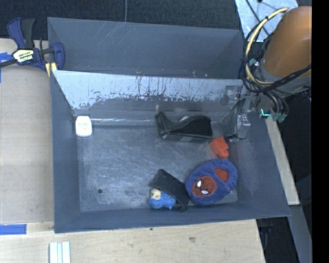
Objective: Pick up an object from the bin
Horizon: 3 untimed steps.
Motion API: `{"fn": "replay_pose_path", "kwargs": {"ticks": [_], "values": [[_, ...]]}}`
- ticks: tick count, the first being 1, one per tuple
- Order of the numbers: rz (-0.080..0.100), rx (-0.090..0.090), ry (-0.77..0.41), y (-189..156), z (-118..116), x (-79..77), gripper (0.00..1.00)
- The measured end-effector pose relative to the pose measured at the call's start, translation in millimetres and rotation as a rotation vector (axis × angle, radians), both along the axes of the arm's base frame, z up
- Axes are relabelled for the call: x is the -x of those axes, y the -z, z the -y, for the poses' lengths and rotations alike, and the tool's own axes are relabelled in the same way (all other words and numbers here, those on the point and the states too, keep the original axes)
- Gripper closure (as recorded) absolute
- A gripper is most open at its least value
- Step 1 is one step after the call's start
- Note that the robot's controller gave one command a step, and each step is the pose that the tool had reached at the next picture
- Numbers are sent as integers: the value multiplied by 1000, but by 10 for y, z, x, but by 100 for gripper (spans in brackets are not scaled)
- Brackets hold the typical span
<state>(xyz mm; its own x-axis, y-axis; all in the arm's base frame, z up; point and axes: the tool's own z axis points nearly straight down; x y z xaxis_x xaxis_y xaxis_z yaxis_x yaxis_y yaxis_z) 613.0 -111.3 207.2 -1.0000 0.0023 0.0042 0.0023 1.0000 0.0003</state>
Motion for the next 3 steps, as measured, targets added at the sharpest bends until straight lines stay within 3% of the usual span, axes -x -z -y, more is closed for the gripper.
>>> {"fn": "replay_pose_path", "kwargs": {"ticks": [1, 2, 3], "values": [[10, 0, -102, 1120, -389, 304, 0], [13, 3, -100, 1235, -463, -83, 0], [8, 4, -99, 1166, -449, -89, 100]]}}
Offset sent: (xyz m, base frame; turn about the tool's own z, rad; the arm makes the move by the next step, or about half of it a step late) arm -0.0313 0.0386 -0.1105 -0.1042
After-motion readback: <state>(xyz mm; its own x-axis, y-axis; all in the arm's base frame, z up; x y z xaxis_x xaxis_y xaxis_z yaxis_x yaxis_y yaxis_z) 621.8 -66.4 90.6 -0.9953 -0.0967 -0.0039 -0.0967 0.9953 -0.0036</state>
